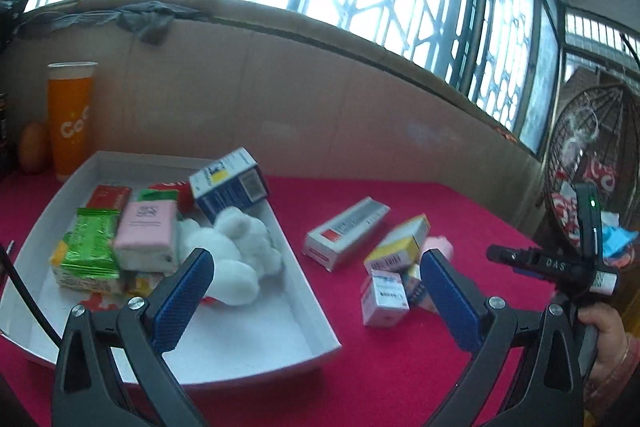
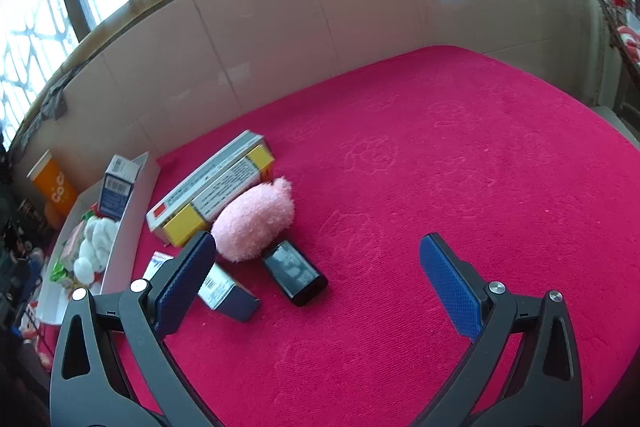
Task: Organize objects
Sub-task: 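Move both open tools from the tray back to the pile, then grasp the white BL medicine box with the left tool while the right tool grasps the white-yellow tube box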
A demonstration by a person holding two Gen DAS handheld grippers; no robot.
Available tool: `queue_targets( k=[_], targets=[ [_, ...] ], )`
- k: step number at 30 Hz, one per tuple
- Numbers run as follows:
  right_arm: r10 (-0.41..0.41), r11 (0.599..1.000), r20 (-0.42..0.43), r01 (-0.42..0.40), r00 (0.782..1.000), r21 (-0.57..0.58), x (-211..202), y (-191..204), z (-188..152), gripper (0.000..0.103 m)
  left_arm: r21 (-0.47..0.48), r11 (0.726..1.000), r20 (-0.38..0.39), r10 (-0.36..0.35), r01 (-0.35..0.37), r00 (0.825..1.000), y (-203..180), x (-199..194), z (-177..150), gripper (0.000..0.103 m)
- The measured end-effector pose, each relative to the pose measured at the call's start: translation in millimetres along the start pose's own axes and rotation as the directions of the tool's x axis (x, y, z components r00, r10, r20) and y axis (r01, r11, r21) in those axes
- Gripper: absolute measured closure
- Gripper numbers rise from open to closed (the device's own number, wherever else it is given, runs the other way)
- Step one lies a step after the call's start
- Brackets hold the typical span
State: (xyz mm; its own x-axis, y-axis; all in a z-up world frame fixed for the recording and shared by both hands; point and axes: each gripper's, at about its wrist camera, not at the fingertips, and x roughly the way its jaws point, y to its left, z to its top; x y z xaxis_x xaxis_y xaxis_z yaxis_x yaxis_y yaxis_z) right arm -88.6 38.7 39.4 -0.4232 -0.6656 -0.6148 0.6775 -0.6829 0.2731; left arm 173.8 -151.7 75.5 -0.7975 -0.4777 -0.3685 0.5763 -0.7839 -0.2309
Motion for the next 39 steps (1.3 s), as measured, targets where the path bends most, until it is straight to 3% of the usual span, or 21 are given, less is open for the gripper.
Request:
queue_targets(
  k=[4,6,8,10,12,15,17,19,23,29,31,34,36,39],
  targets=[
    [0.083,0.989,-0.039,-0.087,0.996,-0.116,5.0,13.9,-9.4,0.000,0.096,0.992,-0.105,-0.067,0.077,0.992,-28.7,12.9,-17.8,0.000],
    [0.139,0.966,-0.057,-0.148,0.989,-0.211,4.9,29.1,-13.5,0.000,0.124,0.989,-0.131,-0.067,0.083,0.989,-36.1,16.2,-20.9,0.000],
    [0.141,0.925,-0.076,-0.159,0.987,-0.346,7.2,50.8,-18.8,0.002,0.121,0.988,-0.131,-0.078,0.094,0.988,-38.2,15.8,-21.1,0.000],
    [0.122,0.876,-0.102,-0.155,0.987,-0.456,15.3,68.7,-24.6,0.016,0.105,0.989,-0.148,-0.089,0.105,0.985,-37.7,16.1,-21.8,0.000],
    [0.118,0.852,-0.128,-0.167,0.985,-0.496,24.7,76.1,-27.5,0.029,0.107,0.987,-0.167,-0.097,0.116,0.981,-38.2,19.9,-21.8,0.000],
    [0.113,0.850,-0.193,-0.195,0.975,-0.489,44.1,76.2,-27.4,0.053,0.124,0.985,-0.191,-0.098,0.123,0.977,-41.6,23.3,-22.4,0.000],
    [0.112,0.849,-0.228,-0.212,0.967,-0.483,52.9,76.0,-29.8,0.059,0.142,0.981,-0.214,-0.104,0.136,0.971,-47.3,28.0,-22.4,0.000],
    [0.125,0.844,-0.250,-0.236,0.960,-0.481,55.0,75.9,-31.2,0.078,0.165,0.977,-0.245,-0.094,0.137,0.965,-55.6,38.3,-22.0,0.000],
    [0.130,0.840,-0.249,-0.240,0.960,-0.486,48.2,71.0,-34.7,0.079,0.173,0.978,-0.307,-0.055,0.113,0.950,-70.6,66.0,-21.0,0.000],
    [0.113,0.894,-0.234,-0.202,0.966,-0.400,35.9,38.2,-32.4,0.079,0.195,0.975,-0.373,-0.023,0.103,0.927,-86.7,101.4,-23.9,0.000],
    [0.125,0.912,-0.232,-0.204,0.965,-0.356,31.1,25.1,-31.6,0.079,0.176,0.980,-0.402,-0.010,0.089,0.915,-83.8,115.1,-25.0,0.007],
    [0.143,0.934,-0.228,-0.207,0.963,-0.291,30.6,11.7,-28.2,0.079,0.210,0.978,-0.407,0.098,-0.012,0.908,-81.6,126.1,-25.8,0.028],
    [0.144,0.940,-0.226,-0.204,0.964,-0.274,31.1,8.6,-27.1,0.079,0.220,0.975,-0.401,0.127,-0.039,0.907,-79.2,127.4,-24.7,0.045],
    [0.148,0.939,-0.225,-0.208,0.963,-0.274,30.3,9.4,-27.0,0.079,0.230,0.971,-0.394,0.154,-0.065,0.906,-74.0,125.3,-24.2,0.053]
  ],
)
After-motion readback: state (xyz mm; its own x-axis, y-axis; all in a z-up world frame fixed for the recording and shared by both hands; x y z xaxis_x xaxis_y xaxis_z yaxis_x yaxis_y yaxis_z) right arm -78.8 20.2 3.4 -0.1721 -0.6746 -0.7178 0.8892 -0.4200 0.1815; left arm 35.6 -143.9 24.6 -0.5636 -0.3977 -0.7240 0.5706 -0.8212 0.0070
